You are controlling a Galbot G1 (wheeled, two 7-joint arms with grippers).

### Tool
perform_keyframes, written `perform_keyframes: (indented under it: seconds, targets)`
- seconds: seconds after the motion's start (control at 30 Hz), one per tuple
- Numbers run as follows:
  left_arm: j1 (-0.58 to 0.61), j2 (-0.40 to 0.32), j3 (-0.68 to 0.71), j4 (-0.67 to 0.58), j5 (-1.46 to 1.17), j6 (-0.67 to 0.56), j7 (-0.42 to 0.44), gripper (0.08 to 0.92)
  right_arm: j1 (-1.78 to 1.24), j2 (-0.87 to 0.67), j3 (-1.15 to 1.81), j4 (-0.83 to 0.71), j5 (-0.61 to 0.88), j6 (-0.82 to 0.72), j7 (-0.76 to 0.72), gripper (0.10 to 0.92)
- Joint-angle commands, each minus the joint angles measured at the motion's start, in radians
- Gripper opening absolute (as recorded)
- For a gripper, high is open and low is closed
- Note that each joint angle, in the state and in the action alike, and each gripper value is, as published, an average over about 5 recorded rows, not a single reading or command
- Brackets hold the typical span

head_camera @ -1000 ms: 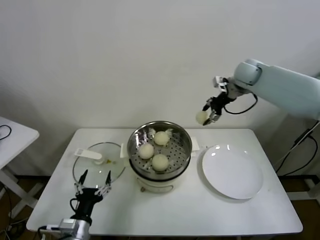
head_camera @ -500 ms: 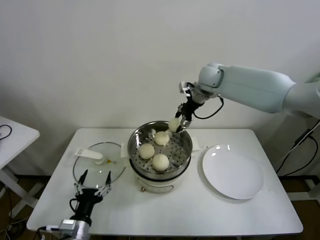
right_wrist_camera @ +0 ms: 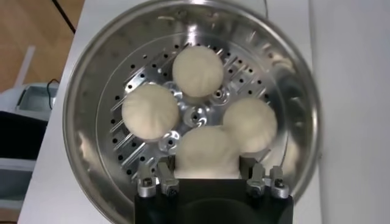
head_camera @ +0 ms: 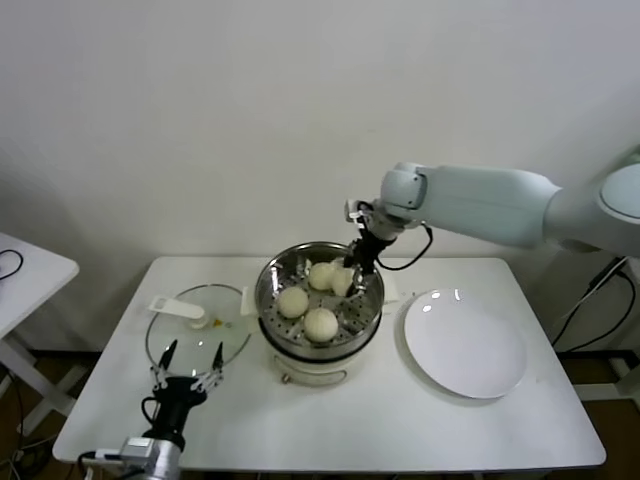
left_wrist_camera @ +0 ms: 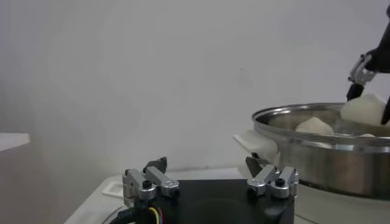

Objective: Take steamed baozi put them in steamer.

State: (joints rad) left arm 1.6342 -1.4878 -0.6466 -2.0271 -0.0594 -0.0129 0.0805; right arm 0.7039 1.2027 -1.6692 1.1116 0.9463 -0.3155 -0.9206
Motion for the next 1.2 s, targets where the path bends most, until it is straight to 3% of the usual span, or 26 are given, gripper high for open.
perform_keyframes:
  seconds: [0.03, 0.77, 1.0, 1.2]
  targets:
    - [0.001, 0.0, 0.0, 0.004, -0.006, -0.001, 0.001, 0.823, -0.023, 0.004, -0.029, 0.015, -0.006, -0.003, 0.019, 0.679]
    - [-0.007, 0.0, 0.001, 0.018, -0.012, 0.001, 0.001, 0.823, -0.054, -0.012, -0.025, -0.012, -0.051, 0.01, 0.024, 0.681]
    - [-0.009, 0.001, 0.001, 0.02, -0.013, 0.001, 0.001, 0.823, -0.053, -0.005, -0.011, -0.018, -0.05, 0.015, 0.011, 0.804]
    - [-0.008, 0.002, -0.001, 0.021, -0.014, 0.0, 0.001, 0.823, -0.02, -0.009, 0.012, -0.023, -0.04, 0.024, -0.035, 0.822]
